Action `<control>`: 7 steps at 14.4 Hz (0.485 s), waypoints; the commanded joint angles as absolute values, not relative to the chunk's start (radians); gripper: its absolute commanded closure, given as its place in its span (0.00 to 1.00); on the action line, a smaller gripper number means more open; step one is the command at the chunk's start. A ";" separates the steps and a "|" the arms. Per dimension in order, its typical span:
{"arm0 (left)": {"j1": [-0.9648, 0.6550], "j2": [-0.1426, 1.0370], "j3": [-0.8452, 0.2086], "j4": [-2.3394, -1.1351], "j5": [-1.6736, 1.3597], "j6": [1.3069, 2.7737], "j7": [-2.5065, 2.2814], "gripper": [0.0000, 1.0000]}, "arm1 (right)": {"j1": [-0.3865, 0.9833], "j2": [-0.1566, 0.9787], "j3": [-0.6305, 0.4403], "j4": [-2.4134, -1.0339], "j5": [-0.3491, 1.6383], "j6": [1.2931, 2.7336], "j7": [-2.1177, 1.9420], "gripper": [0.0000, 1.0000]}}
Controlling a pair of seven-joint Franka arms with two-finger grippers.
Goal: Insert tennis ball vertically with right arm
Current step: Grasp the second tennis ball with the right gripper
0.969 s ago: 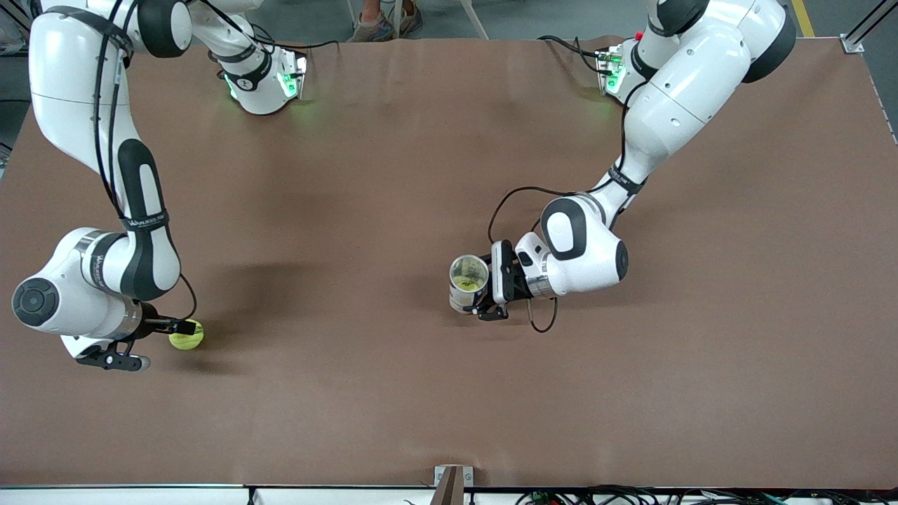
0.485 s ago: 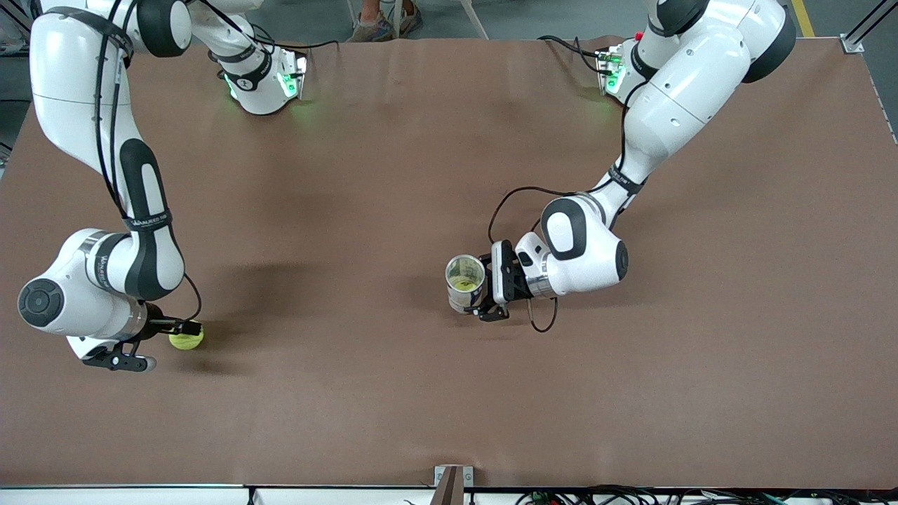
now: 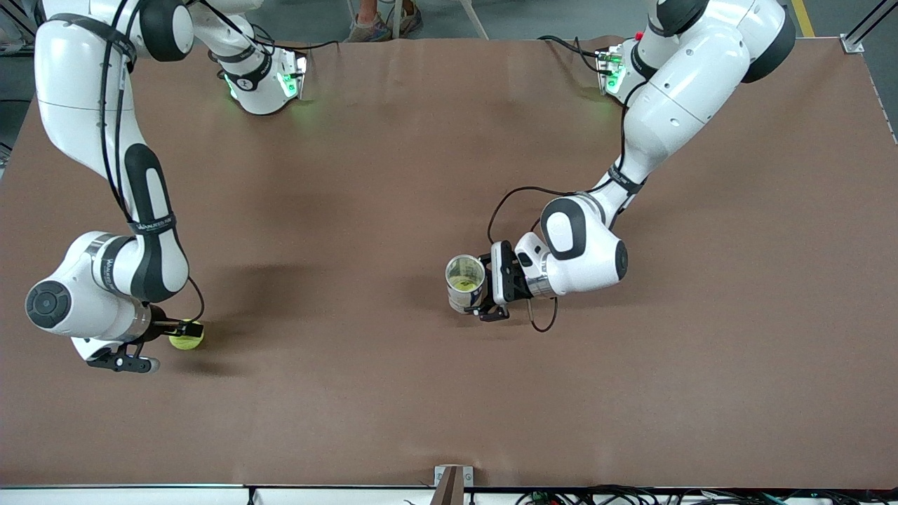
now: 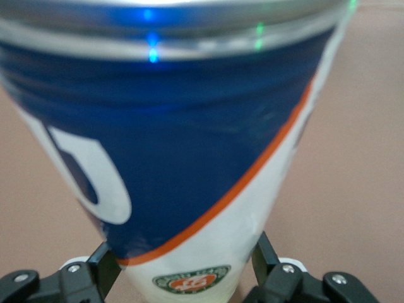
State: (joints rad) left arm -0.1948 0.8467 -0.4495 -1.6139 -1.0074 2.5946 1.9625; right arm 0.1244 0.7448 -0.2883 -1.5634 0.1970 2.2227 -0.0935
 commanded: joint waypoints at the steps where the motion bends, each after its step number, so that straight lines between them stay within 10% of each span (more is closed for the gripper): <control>1: -0.198 0.838 -0.446 -1.620 -1.015 2.605 1.971 0.14 | 0.109 0.753 -0.273 -1.549 0.181 2.226 -0.095 0.05; 7: -0.198 0.842 -0.446 -1.620 -1.015 2.605 1.971 0.14 | 0.110 0.756 -0.273 -1.549 0.179 2.226 -0.098 0.14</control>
State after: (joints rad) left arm -0.1948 0.8467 -0.4493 -1.6139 -1.0074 2.5949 1.9627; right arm 0.1244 0.7466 -0.2872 -1.5632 0.1970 2.2234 -0.0935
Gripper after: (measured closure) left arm 0.141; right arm 0.115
